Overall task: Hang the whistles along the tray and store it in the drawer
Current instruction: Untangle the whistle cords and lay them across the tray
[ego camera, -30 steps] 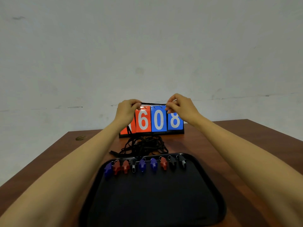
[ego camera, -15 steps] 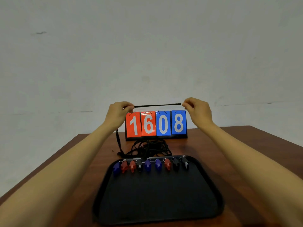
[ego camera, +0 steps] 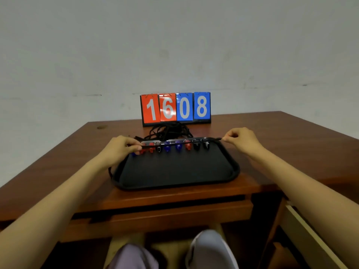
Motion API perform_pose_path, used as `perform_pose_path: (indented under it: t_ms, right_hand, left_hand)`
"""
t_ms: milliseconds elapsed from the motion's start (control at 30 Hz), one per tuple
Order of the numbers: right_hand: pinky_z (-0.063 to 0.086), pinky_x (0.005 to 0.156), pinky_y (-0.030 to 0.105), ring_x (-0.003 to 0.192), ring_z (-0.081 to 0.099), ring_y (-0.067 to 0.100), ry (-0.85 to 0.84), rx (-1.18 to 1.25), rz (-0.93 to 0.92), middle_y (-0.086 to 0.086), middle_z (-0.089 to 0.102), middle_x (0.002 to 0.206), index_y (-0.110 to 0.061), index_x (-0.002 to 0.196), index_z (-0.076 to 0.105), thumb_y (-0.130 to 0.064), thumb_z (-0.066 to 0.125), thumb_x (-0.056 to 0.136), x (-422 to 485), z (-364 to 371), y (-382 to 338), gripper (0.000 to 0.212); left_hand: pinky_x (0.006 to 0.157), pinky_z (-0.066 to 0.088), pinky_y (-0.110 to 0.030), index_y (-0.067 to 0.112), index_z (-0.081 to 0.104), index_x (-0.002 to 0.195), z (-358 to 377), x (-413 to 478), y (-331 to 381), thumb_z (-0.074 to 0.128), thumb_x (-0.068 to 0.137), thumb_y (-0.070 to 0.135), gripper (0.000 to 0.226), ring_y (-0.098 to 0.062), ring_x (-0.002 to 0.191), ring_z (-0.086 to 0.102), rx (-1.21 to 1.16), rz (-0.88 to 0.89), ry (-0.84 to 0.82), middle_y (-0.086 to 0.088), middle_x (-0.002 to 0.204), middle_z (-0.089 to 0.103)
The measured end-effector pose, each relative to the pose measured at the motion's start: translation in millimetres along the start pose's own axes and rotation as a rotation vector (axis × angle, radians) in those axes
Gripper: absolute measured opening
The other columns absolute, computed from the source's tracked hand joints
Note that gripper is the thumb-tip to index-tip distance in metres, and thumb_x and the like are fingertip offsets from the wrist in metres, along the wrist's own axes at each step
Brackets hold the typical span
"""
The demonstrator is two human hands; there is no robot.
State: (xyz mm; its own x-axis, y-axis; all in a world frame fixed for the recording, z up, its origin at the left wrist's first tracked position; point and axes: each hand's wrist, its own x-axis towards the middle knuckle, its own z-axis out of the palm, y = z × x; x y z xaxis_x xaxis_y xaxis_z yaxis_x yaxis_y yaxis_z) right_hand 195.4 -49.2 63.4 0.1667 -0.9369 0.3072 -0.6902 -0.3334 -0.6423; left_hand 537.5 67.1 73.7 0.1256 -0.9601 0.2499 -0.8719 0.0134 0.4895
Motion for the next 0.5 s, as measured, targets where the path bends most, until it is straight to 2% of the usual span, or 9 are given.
perform_pose_path:
  t_ms: [100, 167, 267, 400, 500]
  right_hand:
    - [0.041, 0.081, 0.026, 0.093, 0.059, 0.015, -0.078, -0.037, 0.001, 0.003, 0.069, 0.098, -0.01, 0.09, 0.071, -0.019, 0.061, 0.09, -15, 6, 11, 0.014]
    - [0.043, 0.081, 0.028, 0.093, 0.06, 0.017, -0.081, -0.093, -0.006, 0.003, 0.069, 0.098, -0.012, 0.085, 0.069, -0.017, 0.058, 0.092, -23, 7, 17, 0.014]
    - [0.05, 0.08, 0.036, 0.088, 0.063, 0.023, -0.074, -0.19, -0.002, 0.005, 0.069, 0.093, -0.013, 0.082, 0.067, -0.016, 0.054, 0.093, -30, 4, 25, 0.017]
    - [0.054, 0.077, 0.042, 0.083, 0.062, 0.026, -0.062, -0.32, -0.033, 0.009, 0.069, 0.089, -0.01, 0.081, 0.068, -0.016, 0.056, 0.091, -31, -1, 25, 0.016]
    - [0.051, 0.085, 0.044, 0.099, 0.055, 0.027, -0.057, -0.454, -0.085, 0.007, 0.062, 0.106, -0.015, 0.091, 0.066, -0.018, 0.057, 0.089, -33, -3, 21, 0.01]
  left_hand:
    - [0.099, 0.038, -0.031, 0.015, 0.066, 0.115, 14, -15, -4, 0.054, 0.094, 0.02, 0.025, -0.016, 0.109, 0.057, 0.034, -0.031, -0.069, -0.001, 0.106, 0.067]
    - [0.101, 0.038, -0.031, 0.017, 0.064, 0.119, 21, -21, -9, 0.052, 0.095, 0.017, 0.027, -0.015, 0.109, 0.054, 0.093, -0.005, -0.09, 0.0, 0.114, 0.061]
    - [0.098, 0.041, -0.027, 0.021, 0.064, 0.118, 27, -23, -15, 0.051, 0.095, 0.013, 0.028, -0.008, 0.102, 0.049, 0.13, 0.057, -0.116, 0.006, 0.11, 0.053]
    - [0.093, 0.041, -0.022, 0.021, 0.065, 0.115, 28, -23, -15, 0.057, 0.091, 0.014, 0.026, -0.007, 0.101, 0.052, 0.17, 0.109, -0.174, 0.01, 0.107, 0.056]
    - [0.096, 0.045, -0.026, 0.02, 0.065, 0.115, 27, -21, -11, 0.059, 0.09, 0.018, 0.026, -0.008, 0.098, 0.052, 0.225, 0.146, -0.19, 0.01, 0.105, 0.054]
